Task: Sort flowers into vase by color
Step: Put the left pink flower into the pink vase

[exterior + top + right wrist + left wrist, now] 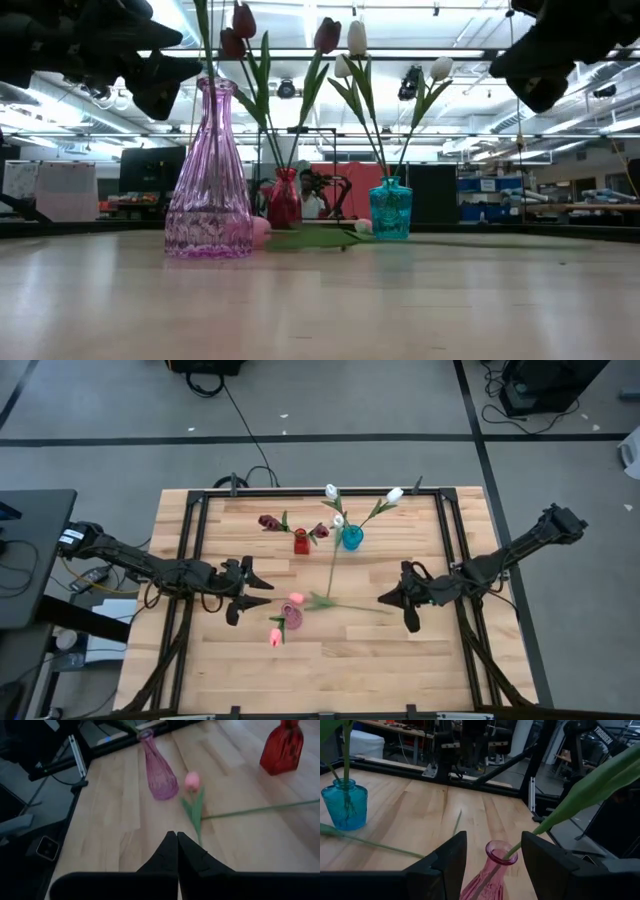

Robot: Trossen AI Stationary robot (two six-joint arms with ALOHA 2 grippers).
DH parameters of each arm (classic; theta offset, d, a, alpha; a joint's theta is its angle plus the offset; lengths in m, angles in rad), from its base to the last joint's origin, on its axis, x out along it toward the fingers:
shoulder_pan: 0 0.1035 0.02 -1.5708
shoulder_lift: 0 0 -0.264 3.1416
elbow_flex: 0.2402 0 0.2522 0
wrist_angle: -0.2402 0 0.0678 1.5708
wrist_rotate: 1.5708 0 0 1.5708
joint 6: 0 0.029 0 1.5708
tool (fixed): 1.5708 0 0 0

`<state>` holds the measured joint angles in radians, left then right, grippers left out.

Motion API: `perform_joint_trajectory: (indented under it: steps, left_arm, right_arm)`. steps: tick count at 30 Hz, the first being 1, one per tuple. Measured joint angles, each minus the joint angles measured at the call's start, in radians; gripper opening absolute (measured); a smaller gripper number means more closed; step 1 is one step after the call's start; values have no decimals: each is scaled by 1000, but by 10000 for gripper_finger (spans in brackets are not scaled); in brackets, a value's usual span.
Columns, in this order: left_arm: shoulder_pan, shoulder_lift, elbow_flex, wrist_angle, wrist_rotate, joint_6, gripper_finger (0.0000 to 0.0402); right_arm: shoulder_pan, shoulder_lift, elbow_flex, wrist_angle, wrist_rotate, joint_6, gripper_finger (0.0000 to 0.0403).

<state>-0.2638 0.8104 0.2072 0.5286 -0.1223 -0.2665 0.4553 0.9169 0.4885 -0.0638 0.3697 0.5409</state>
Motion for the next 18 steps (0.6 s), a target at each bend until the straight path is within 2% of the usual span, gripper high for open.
perform_joint_trajectory:
  steps: [4, 8, 11, 14, 18]
  left_arm:
    - [0, 0, 0, -1, 0, 0, 193]
    - [0, 0, 0, 6, 0, 0, 193]
    - [0, 0, 0, 5, -7, 0, 193]
    - [0, 0, 0, 5, -8, 1, 193]
    - [1, 0, 0, 13, -11, 0, 193]
  right_arm:
    - [-19, 7, 1, 27, -3, -3, 2]
    - [-50, 75, 2, 54, -54, 24, 32]
    - [-73, 183, 2, 103, -63, 22, 64]
    - [-108, 303, 2, 192, -120, -1, 92]
    - [-149, 466, 30, 302, -156, -33, 117]
